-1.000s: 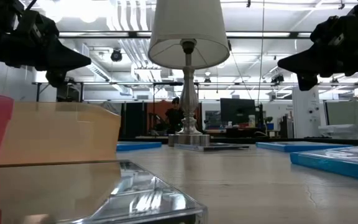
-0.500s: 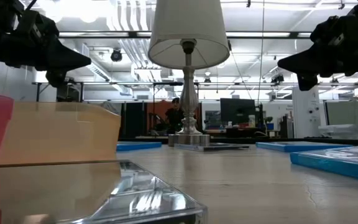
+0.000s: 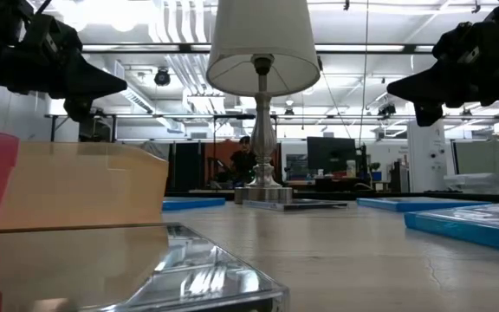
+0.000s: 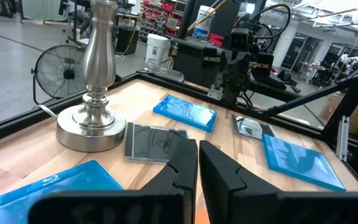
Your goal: Pick & place jewel cases by type
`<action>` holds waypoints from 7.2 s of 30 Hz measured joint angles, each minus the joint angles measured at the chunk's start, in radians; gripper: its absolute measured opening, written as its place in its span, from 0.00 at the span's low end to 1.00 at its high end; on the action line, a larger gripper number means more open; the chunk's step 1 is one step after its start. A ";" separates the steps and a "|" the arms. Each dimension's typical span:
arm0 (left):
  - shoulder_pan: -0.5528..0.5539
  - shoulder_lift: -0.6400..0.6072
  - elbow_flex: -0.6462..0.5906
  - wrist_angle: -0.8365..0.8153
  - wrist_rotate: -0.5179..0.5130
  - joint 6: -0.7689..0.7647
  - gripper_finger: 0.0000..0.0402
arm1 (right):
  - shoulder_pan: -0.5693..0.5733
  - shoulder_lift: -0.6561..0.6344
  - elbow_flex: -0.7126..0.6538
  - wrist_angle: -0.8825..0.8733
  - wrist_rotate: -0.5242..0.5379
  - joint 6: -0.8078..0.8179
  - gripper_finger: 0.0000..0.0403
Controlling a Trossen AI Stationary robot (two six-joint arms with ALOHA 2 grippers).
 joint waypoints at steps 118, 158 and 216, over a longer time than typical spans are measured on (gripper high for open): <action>0.371 0.756 0.607 -0.719 0.164 0.182 0.00 | 0.289 1.341 1.178 -0.553 0.122 0.027 0.02; 0.381 0.959 0.610 -0.718 0.081 0.213 0.00 | 0.256 1.488 1.246 -0.579 0.186 0.055 0.02; 0.423 1.152 0.632 -0.664 -0.049 0.320 0.00 | 0.159 1.709 1.423 -0.625 0.122 0.059 0.02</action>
